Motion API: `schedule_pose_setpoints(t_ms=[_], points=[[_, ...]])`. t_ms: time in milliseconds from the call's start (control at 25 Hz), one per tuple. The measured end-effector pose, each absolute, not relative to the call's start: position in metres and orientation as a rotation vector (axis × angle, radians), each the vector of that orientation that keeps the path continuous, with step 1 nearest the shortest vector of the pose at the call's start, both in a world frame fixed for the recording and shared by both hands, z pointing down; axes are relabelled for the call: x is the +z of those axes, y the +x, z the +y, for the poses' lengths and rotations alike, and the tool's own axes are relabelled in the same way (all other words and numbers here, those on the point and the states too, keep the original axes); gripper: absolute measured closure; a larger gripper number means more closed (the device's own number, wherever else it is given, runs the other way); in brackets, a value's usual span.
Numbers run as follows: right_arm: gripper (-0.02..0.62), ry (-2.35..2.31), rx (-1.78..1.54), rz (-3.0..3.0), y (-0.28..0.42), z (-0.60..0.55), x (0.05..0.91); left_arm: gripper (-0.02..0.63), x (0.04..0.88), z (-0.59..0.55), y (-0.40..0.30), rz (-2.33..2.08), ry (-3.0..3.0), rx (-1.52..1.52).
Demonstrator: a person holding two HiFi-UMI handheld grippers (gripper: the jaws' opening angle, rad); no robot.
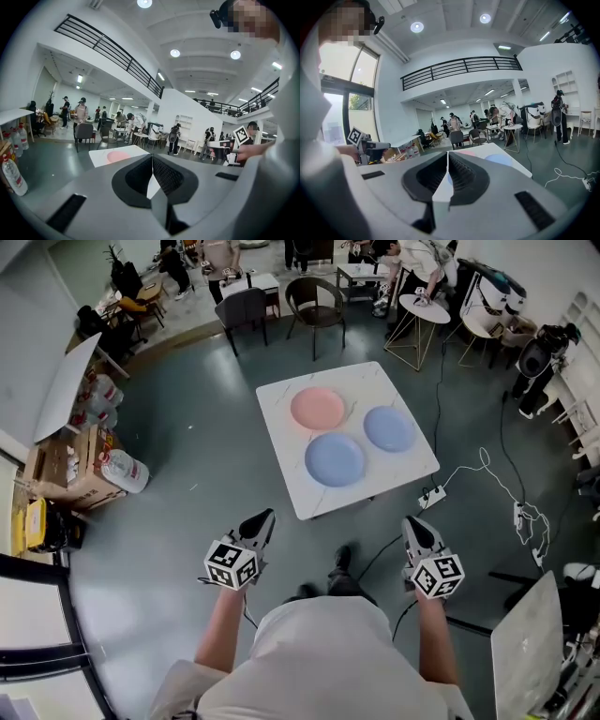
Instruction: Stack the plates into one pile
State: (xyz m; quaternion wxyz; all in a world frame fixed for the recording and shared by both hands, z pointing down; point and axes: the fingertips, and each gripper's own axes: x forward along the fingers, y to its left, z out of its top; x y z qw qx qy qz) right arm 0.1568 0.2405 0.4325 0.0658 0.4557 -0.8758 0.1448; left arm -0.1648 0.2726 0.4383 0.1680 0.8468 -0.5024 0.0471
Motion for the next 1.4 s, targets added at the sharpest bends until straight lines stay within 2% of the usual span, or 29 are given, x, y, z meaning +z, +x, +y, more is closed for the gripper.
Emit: schedule_pose_setpoints(t_ms=[360, 1400], points=[[0.569, 1.252, 0.446, -2.702, 0.140, 0.162, 0.438, 0.592, 0.446, 0.222, -0.166, -1.507, 2.337, 0.154], [0.569, 1.001, 0.602, -2.753, 0.175, -0.026, 0.486, 0.594, 0.461, 0.073, -0.092, -1.651, 2.186, 0.124]])
